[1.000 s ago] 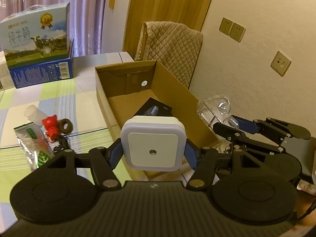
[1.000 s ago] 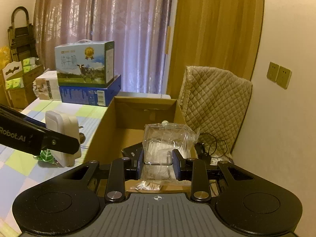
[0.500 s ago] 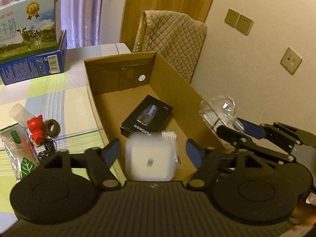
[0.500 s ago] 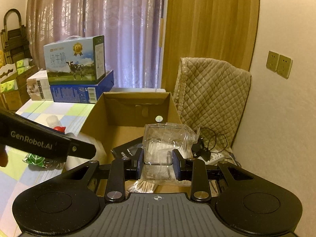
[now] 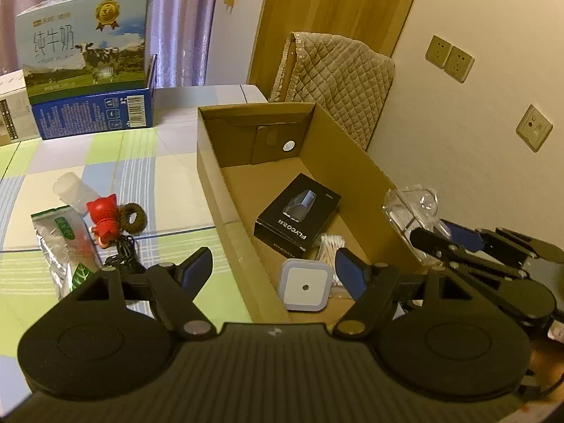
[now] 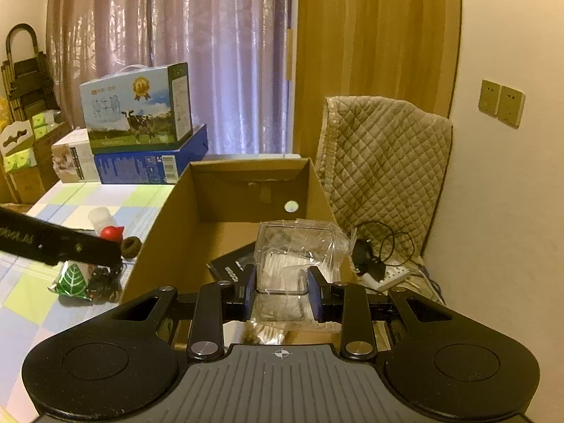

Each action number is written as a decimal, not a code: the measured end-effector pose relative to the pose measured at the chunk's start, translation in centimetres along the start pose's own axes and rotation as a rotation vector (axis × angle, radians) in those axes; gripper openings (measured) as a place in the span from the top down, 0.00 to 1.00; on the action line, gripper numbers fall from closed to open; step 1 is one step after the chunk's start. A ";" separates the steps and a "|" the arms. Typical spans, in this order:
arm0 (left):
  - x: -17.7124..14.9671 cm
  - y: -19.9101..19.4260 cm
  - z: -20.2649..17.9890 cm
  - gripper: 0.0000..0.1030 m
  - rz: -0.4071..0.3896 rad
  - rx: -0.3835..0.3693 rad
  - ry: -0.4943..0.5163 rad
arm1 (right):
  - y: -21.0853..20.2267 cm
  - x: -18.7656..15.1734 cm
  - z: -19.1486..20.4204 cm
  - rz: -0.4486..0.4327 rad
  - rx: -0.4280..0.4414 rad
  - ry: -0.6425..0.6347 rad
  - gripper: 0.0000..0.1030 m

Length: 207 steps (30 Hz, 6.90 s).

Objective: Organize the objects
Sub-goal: 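Carry the night light and clear box into the cardboard box and release, then withdraw both tools from the cardboard box toward the remaining items, then lower the right tool onto the black cable and close on it, then grasp the silver foil pouch with the left tool while the right tool holds the cable, then carry the foil pouch and black cable over the cardboard box with both tools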

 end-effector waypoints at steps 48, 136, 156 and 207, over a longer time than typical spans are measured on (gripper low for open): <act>-13.7 -12.2 16.8 0.18 -0.066 0.234 -0.249 | -7.4 -4.7 14.9 0.044 0.238 0.007 0.51; -4.6 7.1 29.3 0.09 0.052 0.156 -0.248 | 22.5 -1.2 23.2 0.298 0.227 -0.168 0.82; -2.6 11.3 27.4 0.52 0.115 0.046 -0.250 | 20.9 -2.2 22.0 0.302 0.163 -0.120 0.83; -12.1 4.3 24.2 0.58 0.246 0.112 -0.204 | 13.8 -9.5 23.8 0.302 0.179 -0.204 0.89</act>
Point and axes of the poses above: each gripper's, at about its wrist camera, not at the fingertips, and y roughly the way its jaws point, z to its left, x to its top, the point moved 6 cm from there along y, roughly the way its jaws point, and after that the axes turned 11 degrees about z, right-handed, at the moved point
